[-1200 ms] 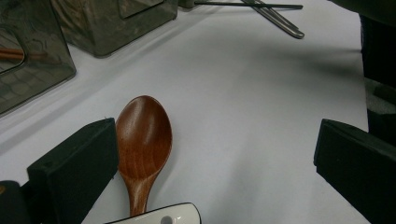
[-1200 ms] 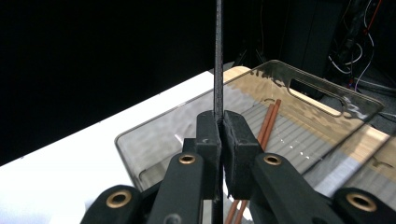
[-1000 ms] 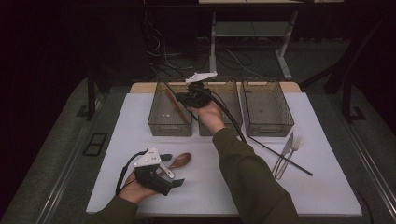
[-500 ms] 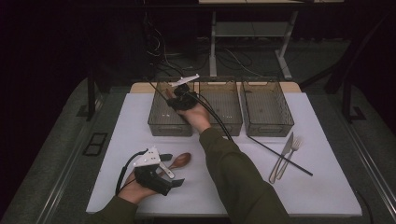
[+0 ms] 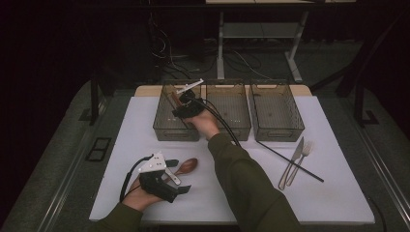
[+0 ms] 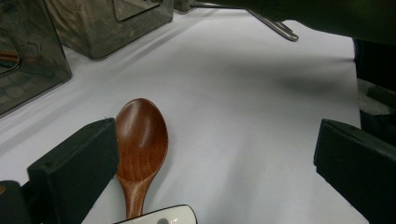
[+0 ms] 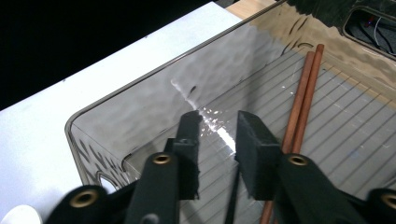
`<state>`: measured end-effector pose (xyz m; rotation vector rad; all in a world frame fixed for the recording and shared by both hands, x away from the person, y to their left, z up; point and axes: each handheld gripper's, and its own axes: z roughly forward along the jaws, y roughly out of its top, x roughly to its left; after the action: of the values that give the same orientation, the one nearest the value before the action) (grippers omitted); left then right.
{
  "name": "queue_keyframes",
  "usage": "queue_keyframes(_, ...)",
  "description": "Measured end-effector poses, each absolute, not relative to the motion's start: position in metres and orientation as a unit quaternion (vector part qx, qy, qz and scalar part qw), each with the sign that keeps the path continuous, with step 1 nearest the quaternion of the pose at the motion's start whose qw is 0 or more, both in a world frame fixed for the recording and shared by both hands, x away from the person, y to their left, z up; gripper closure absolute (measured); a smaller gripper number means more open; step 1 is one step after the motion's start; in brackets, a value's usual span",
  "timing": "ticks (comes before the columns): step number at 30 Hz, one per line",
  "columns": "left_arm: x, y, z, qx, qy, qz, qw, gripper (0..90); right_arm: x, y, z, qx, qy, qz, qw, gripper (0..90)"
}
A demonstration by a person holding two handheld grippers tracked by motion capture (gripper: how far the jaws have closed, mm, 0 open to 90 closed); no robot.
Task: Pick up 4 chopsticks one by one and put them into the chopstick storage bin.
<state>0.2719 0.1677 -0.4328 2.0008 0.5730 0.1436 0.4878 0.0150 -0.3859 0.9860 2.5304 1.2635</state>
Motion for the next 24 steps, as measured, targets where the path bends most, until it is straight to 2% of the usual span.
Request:
queue_keyframes(6,0.272,0.168,-0.433,0.829,0.237,0.059,0.503,0.0,0.488,0.01,-0.381,0.331,0.844,0.417,0.068,55.4)
queue_keyframes(18,0.272,0.167,-0.434,0.833,0.234,0.062,0.498,0.0,0.472,-0.023,-0.363,0.31,0.848,0.424,0.069,52.3)
queue_keyframes(24,0.272,0.167,-0.434,0.832,0.238,0.062,0.498,0.0,0.463,-0.045,-0.352,0.3,0.848,0.434,0.056,50.7)
